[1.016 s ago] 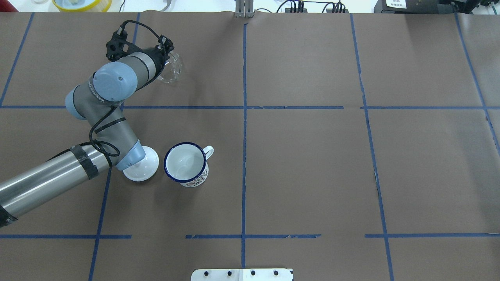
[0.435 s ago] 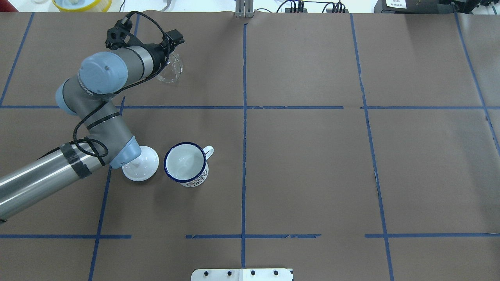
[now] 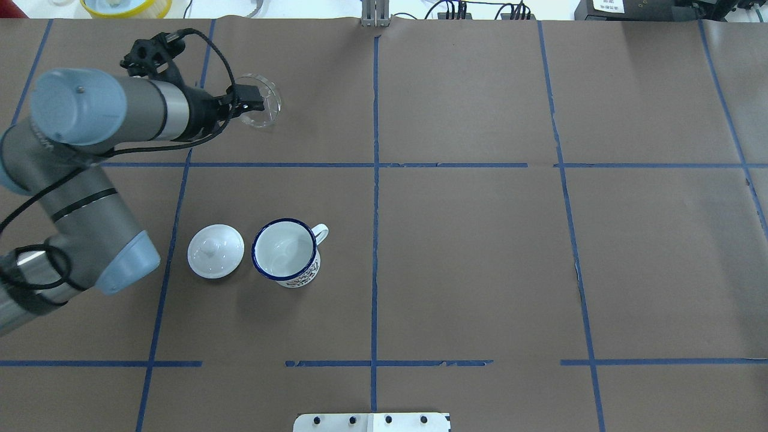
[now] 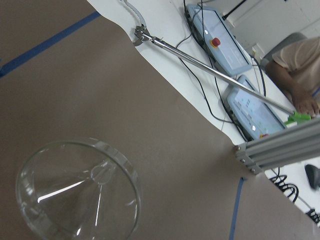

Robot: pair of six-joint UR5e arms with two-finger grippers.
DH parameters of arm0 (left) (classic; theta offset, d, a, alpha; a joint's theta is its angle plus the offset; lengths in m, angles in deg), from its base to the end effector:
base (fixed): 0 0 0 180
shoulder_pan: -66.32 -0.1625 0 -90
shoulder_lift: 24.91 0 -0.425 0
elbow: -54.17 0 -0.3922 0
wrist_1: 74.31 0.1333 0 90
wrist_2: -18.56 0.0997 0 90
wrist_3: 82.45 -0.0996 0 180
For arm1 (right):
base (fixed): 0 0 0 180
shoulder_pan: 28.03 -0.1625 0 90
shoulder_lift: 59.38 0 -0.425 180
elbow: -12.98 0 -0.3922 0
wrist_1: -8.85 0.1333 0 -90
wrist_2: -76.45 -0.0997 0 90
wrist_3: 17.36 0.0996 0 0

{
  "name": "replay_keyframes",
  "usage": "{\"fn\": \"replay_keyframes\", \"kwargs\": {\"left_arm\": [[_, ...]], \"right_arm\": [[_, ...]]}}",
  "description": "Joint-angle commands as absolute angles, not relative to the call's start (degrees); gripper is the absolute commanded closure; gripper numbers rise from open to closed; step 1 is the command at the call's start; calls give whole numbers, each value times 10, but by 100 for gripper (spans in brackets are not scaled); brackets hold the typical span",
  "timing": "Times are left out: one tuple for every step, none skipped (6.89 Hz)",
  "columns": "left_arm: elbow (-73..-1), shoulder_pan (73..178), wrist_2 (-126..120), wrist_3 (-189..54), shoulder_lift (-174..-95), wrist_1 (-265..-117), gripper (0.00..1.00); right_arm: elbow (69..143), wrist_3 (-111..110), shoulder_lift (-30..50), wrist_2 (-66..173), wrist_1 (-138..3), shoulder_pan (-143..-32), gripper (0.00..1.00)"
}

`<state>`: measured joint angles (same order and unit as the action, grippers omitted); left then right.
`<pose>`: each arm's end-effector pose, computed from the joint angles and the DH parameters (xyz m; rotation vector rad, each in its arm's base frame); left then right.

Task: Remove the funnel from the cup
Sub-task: 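Carry the funnel farther from the robot and release it on the table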

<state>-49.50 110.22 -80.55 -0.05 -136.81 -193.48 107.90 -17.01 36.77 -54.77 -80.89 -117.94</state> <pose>0.3573 -0.5070 0.2805 0.3660 1.0883 -0.4736 0.0670 -0.4451 0.6701 -0.0190 -0.7193 0.0104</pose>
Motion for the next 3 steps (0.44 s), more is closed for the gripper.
{"fn": "replay_keyframes", "kwargs": {"left_arm": [[-640, 1109, -864, -133, -1232, -1863, 0], [-662, 1107, -886, -150, -1183, -1866, 0], [-653, 1085, -888, -151, -1176, -1867, 0]], "right_arm": [[1079, -170, 368, -548, -809, -1179, 0], [1079, -170, 368, -548, -809, -1179, 0], [1079, -170, 368, -548, -809, -1179, 0]]}}
